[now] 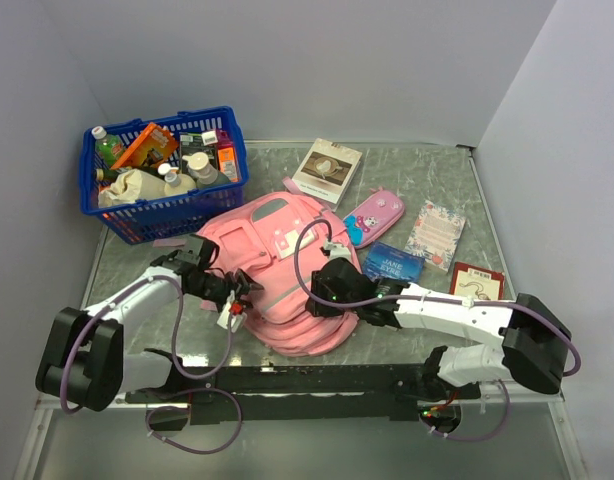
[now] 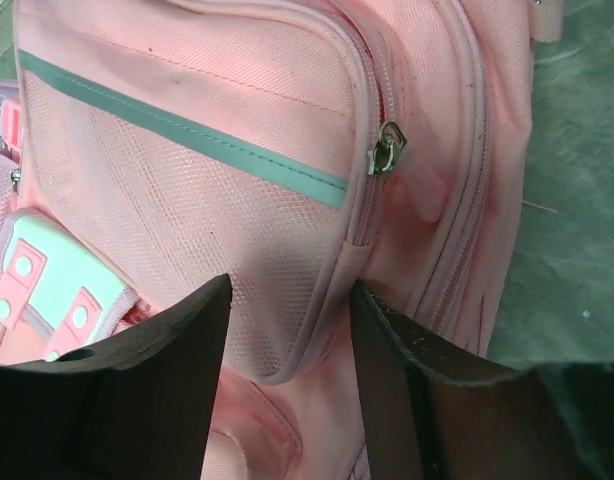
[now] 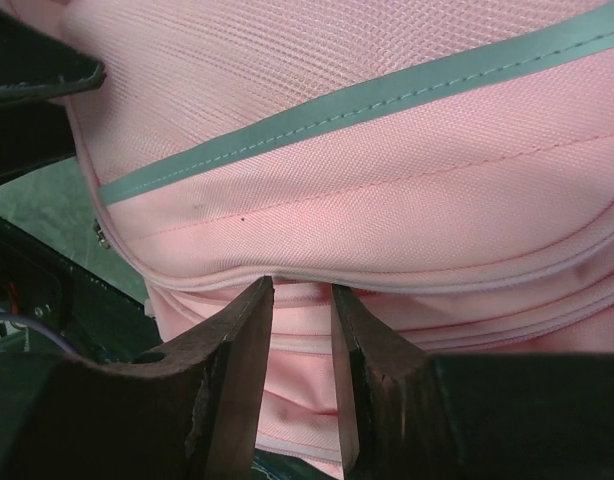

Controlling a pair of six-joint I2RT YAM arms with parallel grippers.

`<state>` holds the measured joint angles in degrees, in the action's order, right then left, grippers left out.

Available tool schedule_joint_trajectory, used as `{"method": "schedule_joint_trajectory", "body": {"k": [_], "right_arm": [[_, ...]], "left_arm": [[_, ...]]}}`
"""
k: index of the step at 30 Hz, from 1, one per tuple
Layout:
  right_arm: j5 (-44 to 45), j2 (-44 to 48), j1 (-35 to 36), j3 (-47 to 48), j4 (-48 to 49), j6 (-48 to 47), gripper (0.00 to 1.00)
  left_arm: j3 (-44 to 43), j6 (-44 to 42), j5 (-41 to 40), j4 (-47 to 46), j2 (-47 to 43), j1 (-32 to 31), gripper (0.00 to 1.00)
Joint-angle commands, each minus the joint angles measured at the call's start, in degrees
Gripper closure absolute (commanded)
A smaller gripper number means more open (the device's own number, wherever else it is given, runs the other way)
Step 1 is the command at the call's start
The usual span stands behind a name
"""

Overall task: Pack the student bag
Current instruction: Zip the student bag at the center of the board.

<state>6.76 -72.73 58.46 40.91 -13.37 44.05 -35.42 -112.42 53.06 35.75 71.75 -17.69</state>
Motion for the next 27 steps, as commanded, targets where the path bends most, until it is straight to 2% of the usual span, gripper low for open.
{"method": "schedule_joint_trajectory", "body": {"k": [1, 3, 4, 5, 8, 9, 11, 12, 13, 15, 16, 18, 23, 27], "right_arm": [[1.94, 1.98, -0.62, 0.40, 1.15, -0.55, 0.62], [2.02, 2.24, -0.36, 0.67, 1.06, -0.99, 0.62], [2.11, 2.41, -0.19, 0.93, 0.89, -1.16, 0.62], [2.11, 2.68, -0.10, 1.10, 0.62, -1.60, 0.62], [2.99, 3.91, 0.52, 2.86, -1.83, -2.13, 0.60], [4.73, 4.87, 1.13, 4.34, -4.19, -2.04, 0.60], [7.54, 6.01, 2.27, 6.11, -7.27, -1.34, 0.60], [11.13, 7.06, 2.89, 8.29, -9.12, -0.90, 0.59], [13.77, 7.68, 4.28, 9.44, -13.66, -0.29, 0.56], [18.70, 9.26, 6.13, 12.25, -17.64, 2.26, 0.54], [23.68, 9.79, 8.23, 12.96, -21.49, 3.40, 0.51], [27.58, 10.32, 10.44, 14.63, -24.50, 6.38, 0.50], [32.94, 7.70, 16.93, 19.29, -31.26, 11.57, 0.49], [38.49, 2.70, 22.30, 28.84, -38.63, 14.65, 0.44]], "left_arm": [[0.79, -24.95, 1.00, -7.01, -0.20, -0.32, 0.49], [0.97, -24.43, 1.17, -7.62, -0.20, -0.59, 0.64], [0.97, -23.99, 1.87, -7.80, -0.38, -0.68, 0.98], [0.44, -22.51, 3.18, -9.10, -0.64, -0.68, 0.99], [-2.97, -7.51, 6.71, -11.83, -2.13, -1.73, 0.99], [-3.77, 6.37, 5.66, -16.71, -2.92, -3.04, 0.99], [-4.83, 24.78, 2.07, -26.82, -6.08, -4.97, 0.99], [-5.01, 41.24, -0.56, -35.22, -7.05, -6.90, 0.99], [-5.71, 45.75, -4.76, -36.70, -8.28, -7.53, 0.99], [-10.34, 52.26, -6.56, -32.36, -8.90, -8.41, 0.99], [-11.59, 56.65, -9.09, -31.71, -9.25, -8.67, 0.99], [-14.06, 67.27, -11.56, -32.58, -9.69, -9.20, 0.99], [-14.07, 74.27, -13.95, -31.09, -14.08, -9.29, 0.99], [-12.04, 78.04, -14.91, -31.18, -18.56, -10.08, 0.99]]}}
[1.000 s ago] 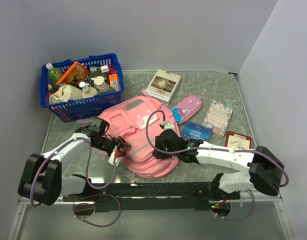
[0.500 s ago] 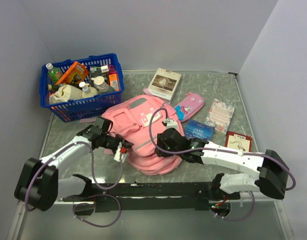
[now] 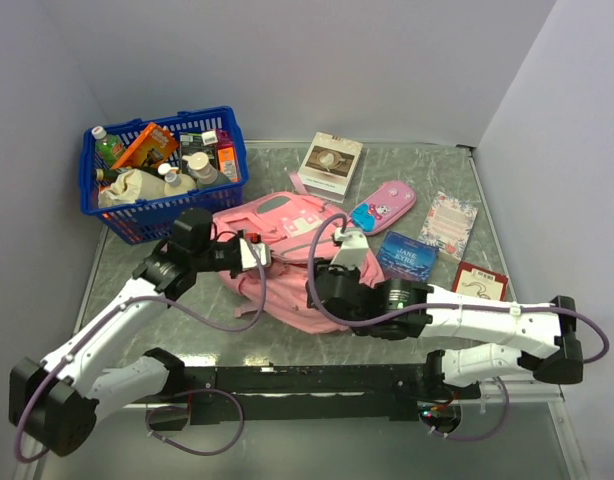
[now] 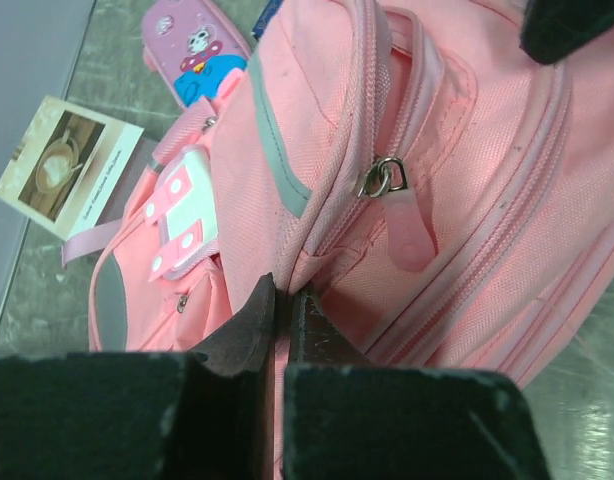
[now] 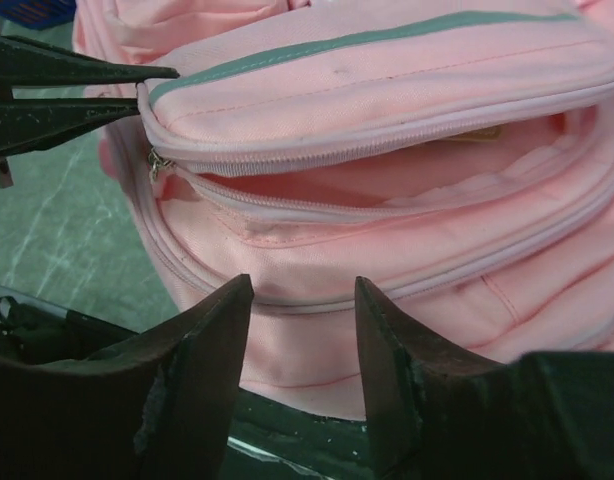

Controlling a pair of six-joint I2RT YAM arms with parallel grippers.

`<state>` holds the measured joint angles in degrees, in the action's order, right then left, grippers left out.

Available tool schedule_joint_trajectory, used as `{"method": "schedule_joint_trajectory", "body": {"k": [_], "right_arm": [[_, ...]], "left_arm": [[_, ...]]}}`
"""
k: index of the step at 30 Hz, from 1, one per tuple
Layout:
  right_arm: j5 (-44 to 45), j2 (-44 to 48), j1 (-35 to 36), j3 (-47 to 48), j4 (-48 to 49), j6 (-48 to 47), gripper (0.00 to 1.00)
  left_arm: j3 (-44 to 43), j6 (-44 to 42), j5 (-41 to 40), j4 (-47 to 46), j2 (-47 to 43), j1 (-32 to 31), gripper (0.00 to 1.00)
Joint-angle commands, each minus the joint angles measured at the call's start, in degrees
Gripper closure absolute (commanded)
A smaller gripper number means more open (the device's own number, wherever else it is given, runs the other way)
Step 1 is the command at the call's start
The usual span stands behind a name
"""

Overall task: Pack the student bag
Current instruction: Zip the student bag at the center of the board.

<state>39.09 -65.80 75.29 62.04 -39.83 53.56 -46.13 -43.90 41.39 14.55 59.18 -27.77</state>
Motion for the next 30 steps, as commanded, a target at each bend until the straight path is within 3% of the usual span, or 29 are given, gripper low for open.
{"method": "schedule_joint_trajectory", "body": {"k": [1, 7, 16, 23, 30], "right_arm": [[7.13, -5.12, 6.18, 9.75, -14.37, 6.37, 0.43], [8.20, -6.89, 9.26, 17.32, -15.90, 8.93, 0.39], [8.81, -8.28, 10.41, 15.39, -11.41, 7.09, 0.39], [11.27, -14.18, 10.32, 17.15, -14.57, 7.44, 0.40], [15.75, -11.99, 10.14, 10.22, -11.33, 13.68, 0.42]], "left_arm": [[-1.24, 9.80, -3.24, -9.37, -6.96, -0.35, 0.99], [-0.01, 13.58, -6.74, -8.83, -9.61, -3.95, 0.99], [3.76, 12.17, -12.64, -8.39, -11.10, -11.07, 0.99], [3.15, 14.19, -14.31, -10.41, -9.87, -11.87, 0.99], [2.89, 16.12, -12.03, -11.82, -8.03, -12.13, 0.99]]}}
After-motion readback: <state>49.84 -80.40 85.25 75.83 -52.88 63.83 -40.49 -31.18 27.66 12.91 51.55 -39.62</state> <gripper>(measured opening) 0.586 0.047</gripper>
